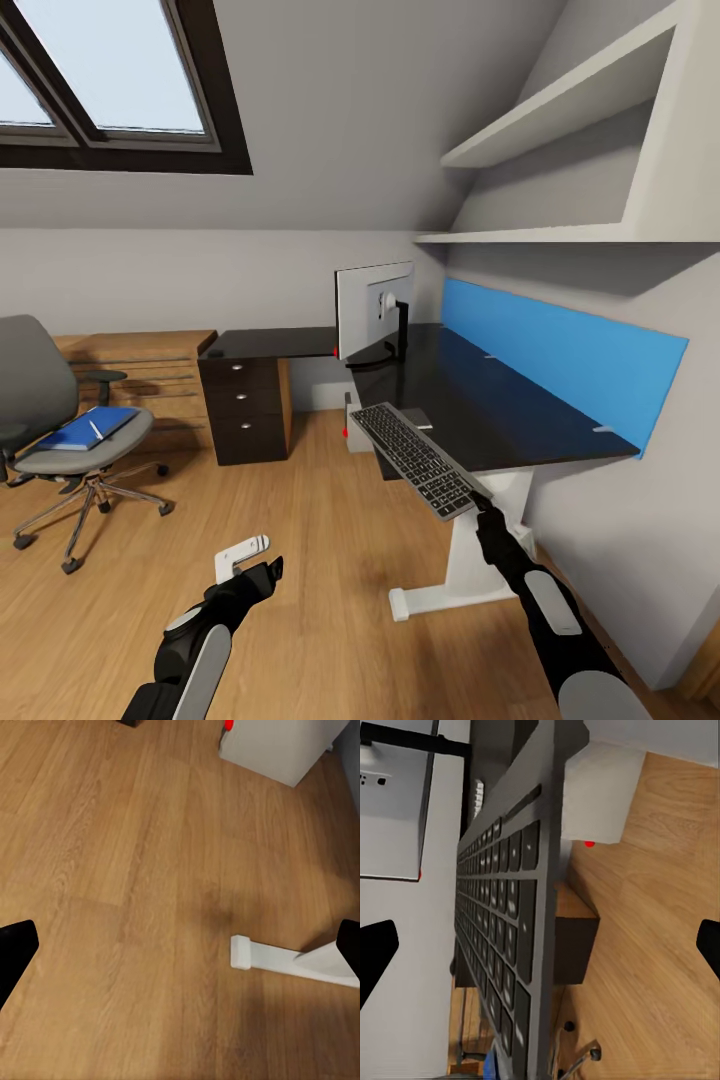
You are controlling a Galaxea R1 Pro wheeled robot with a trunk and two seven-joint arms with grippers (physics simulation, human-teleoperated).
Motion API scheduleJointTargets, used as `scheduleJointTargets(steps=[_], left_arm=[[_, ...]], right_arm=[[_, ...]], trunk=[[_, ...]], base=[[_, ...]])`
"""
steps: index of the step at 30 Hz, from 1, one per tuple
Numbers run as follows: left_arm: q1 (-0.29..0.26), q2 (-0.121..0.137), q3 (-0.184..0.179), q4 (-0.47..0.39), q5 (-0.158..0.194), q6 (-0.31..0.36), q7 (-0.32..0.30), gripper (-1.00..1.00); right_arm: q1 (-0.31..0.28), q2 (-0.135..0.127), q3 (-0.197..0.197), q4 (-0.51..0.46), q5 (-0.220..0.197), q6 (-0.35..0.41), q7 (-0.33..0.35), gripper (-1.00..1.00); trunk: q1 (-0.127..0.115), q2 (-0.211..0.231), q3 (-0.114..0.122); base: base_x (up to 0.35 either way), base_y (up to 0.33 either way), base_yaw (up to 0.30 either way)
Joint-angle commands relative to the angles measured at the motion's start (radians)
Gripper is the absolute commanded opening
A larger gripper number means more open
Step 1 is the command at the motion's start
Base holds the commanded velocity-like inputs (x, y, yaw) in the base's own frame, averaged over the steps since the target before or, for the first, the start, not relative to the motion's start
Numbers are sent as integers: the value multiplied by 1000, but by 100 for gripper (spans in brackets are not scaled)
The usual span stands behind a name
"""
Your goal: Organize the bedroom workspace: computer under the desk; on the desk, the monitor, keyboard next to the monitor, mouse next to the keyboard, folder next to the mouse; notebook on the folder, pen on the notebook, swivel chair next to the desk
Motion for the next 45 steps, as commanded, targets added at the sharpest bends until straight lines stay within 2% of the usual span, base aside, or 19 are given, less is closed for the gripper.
scheduleJointTargets(steps=[1, 33, 45], left_arm=[[-1, 0, -1, -1, 11, 2, 9, 100], [-1, 0, -1, -1, 11, 2, 8, 100], [-1, 0, -1, -1, 12, 2, 8, 100]], right_arm=[[-1, 2, -6, 2, -6, 9, 3, 100], [-1, 17, -6, 13, -8, 17, 10, 100], [-1, 19, -7, 13, -8, 16, 10, 100]], trunk=[[0, -1, -1], [0, -1, -1], [0, -1, -1]], base=[[0, 0, 0], [1, 0, 0], [146, 0, 0]])
